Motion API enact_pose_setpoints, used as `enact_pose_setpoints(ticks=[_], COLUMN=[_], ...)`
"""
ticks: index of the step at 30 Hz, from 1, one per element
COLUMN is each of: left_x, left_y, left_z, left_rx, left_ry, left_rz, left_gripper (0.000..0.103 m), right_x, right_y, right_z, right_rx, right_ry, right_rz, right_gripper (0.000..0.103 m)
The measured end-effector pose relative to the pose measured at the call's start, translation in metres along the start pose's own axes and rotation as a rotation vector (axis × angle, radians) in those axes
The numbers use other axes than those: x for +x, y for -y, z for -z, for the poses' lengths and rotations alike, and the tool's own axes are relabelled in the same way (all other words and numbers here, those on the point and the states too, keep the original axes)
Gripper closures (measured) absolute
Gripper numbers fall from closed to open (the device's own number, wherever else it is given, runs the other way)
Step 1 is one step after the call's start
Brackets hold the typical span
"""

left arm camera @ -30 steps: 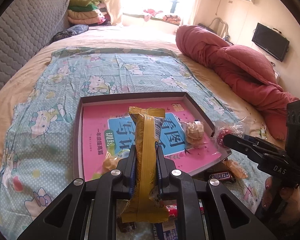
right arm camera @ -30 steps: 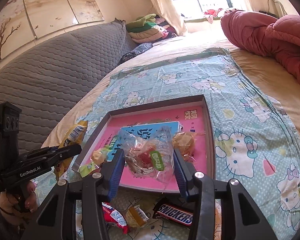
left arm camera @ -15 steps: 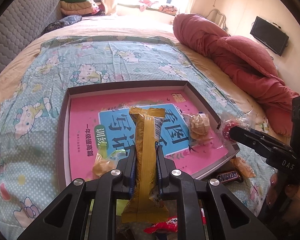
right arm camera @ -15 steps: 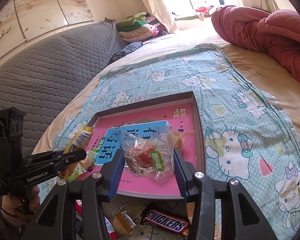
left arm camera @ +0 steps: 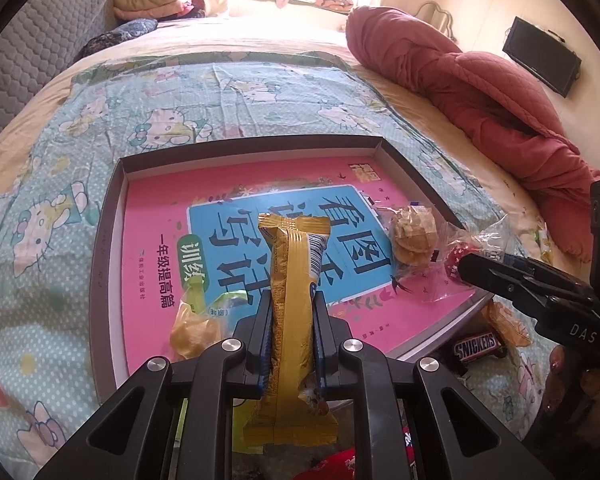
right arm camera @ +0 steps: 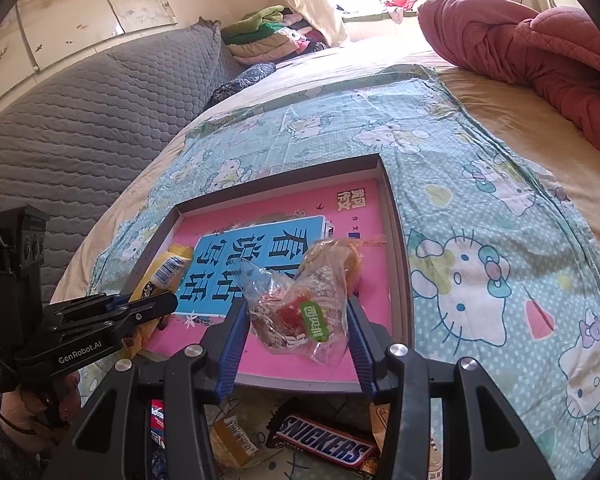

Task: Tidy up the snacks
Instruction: 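Carry the yellow bar with left tool while right tool carries candy bag to tray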

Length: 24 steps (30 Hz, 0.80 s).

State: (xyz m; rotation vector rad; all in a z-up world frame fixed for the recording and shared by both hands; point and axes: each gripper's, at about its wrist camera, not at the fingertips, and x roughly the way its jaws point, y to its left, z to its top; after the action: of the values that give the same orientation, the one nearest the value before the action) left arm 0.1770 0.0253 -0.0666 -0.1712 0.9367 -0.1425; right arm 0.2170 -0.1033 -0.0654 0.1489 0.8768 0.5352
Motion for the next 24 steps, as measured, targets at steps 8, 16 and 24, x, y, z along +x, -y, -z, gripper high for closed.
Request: enact_pose_setpoints(ticks=[8,16,24], left_x=[0.008,0.010,0.014], left_y=[0.001,0.003,0.005], left_z=[0.005,0.007,0.009], left_rx=[0.016,0.037,0.056], left_ry=[-0.023,-0.028,-0.047], left_rz=[-0.008,-0.010,0.005], left_gripper=[0.085,0.084,0.083], right_x=[0.009,0.015,0.016], right_y=[-0.004,-0.007,-0.004], right_z=[0.005,0.009,0.010], right_rx=[-0.014,-0.042,-0.047], right_ry=[-0.040,-0.064,-0.071], right_rz=[-0.003,0.051,0.091], right_gripper=[0.055,0.054,0.054])
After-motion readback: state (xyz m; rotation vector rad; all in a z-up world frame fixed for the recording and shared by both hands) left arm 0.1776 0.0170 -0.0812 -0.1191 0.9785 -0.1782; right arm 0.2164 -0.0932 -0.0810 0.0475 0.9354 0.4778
